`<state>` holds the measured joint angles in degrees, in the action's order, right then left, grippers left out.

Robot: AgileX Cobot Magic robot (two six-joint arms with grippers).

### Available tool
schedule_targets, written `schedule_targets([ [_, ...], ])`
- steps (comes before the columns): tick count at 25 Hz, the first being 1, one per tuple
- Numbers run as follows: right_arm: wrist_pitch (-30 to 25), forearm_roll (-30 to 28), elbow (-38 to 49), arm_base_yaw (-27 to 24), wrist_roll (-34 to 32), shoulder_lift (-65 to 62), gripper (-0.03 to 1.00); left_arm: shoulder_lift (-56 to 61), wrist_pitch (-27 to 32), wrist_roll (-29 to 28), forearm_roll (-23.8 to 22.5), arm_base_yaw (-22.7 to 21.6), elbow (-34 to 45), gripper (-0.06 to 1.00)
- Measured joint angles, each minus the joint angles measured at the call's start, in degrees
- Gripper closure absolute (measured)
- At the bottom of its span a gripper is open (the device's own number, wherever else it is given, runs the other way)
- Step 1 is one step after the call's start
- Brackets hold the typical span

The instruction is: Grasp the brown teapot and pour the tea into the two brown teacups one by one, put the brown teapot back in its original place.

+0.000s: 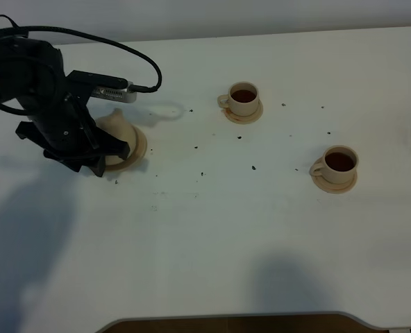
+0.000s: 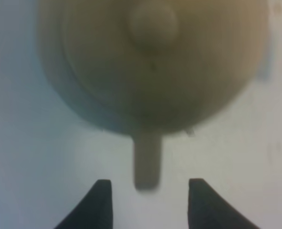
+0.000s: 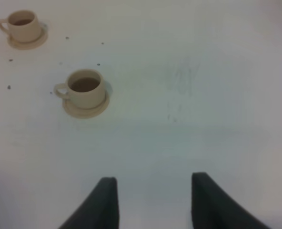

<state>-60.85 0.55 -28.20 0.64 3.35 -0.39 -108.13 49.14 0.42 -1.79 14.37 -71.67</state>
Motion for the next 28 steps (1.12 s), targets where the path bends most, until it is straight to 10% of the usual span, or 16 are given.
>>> schedule_targets([
  [9,0.0,0.0,0.0,0.0,0.0,0.0,0.59,16.8,18.7,1.0,1.4,0.0,5.5,0.54],
  [28,0.0,0.0,0.0,0.0,0.0,0.0,0.59,64.0,9.9,0.9,2.8,0.0,42.5,0.54],
])
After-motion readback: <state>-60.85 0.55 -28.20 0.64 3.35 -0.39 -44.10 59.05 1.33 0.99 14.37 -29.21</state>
